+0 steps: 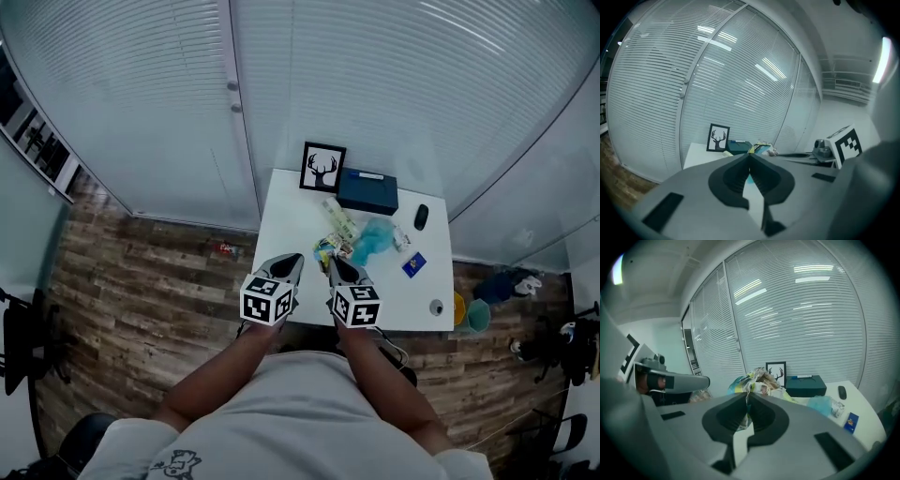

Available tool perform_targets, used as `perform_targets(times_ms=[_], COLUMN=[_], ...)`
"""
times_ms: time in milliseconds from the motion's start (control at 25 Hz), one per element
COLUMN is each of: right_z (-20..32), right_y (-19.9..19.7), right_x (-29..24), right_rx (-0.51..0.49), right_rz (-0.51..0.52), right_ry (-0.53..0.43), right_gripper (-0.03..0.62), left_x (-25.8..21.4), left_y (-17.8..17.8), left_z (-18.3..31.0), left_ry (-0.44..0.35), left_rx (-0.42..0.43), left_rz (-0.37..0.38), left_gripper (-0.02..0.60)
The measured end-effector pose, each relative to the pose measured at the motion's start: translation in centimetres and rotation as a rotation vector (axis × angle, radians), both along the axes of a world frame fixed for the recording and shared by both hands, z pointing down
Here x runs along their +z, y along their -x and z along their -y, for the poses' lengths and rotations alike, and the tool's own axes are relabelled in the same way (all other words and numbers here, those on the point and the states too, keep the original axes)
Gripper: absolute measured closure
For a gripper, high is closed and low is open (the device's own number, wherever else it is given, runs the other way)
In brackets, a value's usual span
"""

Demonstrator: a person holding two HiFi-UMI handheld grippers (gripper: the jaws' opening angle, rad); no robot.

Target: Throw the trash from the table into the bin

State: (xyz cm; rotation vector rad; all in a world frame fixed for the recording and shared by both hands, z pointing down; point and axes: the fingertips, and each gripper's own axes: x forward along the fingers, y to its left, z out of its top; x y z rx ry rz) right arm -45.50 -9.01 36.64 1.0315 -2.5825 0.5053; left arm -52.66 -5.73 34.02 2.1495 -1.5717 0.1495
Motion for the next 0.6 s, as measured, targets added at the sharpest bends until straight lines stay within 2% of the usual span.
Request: perform_targets(times_ms=[280, 480, 600], right_z=[-0.7, -1.4, -2.0], right_y=[-4.4, -9.3, -12.5], right_x=[1.0, 1.5, 1.9], right_rx=[0.097, 0.18, 0.231], right_rz=[-0.021, -0.024, -0.019], right_ry=[0.024, 0.034, 0.041], right_gripper=[0.582, 0.582, 0.581], left_x=[1.4, 1.3, 1.9], left_y=[-3.6, -8.5, -12.3], left_z=[0.2, 0.8, 0.9], left_ry=[0.029, 0.006, 0.02], left_rx=[0.086, 0.171, 0.244], left_rz=[-0.033, -0.043, -0.038], left_gripper=[0.575, 0.575, 0.575])
